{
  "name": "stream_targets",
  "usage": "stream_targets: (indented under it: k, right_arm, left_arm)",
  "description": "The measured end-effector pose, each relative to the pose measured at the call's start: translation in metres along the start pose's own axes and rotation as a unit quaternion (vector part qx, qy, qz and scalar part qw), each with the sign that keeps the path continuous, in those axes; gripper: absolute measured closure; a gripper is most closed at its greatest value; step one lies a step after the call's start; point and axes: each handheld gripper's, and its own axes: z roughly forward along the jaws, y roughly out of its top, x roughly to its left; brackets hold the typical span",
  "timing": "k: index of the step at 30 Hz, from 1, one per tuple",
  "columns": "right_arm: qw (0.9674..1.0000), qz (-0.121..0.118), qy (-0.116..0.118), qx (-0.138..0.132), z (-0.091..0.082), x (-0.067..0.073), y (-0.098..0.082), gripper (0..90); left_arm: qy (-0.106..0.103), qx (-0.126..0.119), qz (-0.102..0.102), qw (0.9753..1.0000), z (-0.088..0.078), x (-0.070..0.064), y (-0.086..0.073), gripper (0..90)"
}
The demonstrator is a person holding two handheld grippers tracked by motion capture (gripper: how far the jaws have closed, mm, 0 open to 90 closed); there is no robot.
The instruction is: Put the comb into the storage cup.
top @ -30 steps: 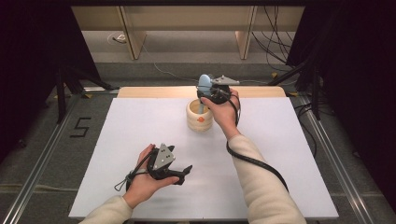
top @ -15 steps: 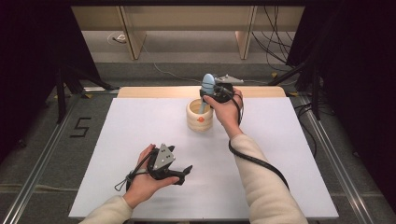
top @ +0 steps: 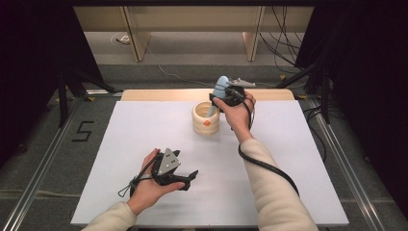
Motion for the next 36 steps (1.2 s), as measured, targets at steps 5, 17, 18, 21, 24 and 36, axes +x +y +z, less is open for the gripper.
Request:
stream_targets:
  k: [5,17,18,21,24,36]
  right_arm:
    - [1.0,0.009,-0.002,0.001,-0.001,-0.006,-0.004,31.3]
    - [0.9999,0.009,0.006,0.001,-0.002,-0.007,-0.006,27.2]
    - [1.0,0.007,0.005,0.002,-0.002,-0.007,-0.007,27.1]
    - [1.0,0.004,0.006,0.001,-0.004,-0.009,-0.009,25.9]
    - [0.9999,0.007,0.01,-0.003,-0.006,-0.011,-0.01,23.3]
    - [0.9994,0.002,0.033,0.01,-0.016,-0.014,-0.015,15.1]
  left_arm:
    - [-0.001,0.001,0.0,1.0,0.0,0.0,0.0,10.0]
    - [-0.001,0.002,0.001,1.0,0.0,0.0,-0.001,10.1]
    - [-0.001,0.002,0.001,1.0,0.0,0.0,-0.001,10.1]
    - [-0.001,0.001,0.0,1.0,0.0,0.0,0.0,10.1]
    - [-0.001,0.002,0.0,1.0,0.001,0.0,-0.001,10.1]
    - [0.0,0.003,0.0,1.0,0.001,0.0,-0.001,10.1]
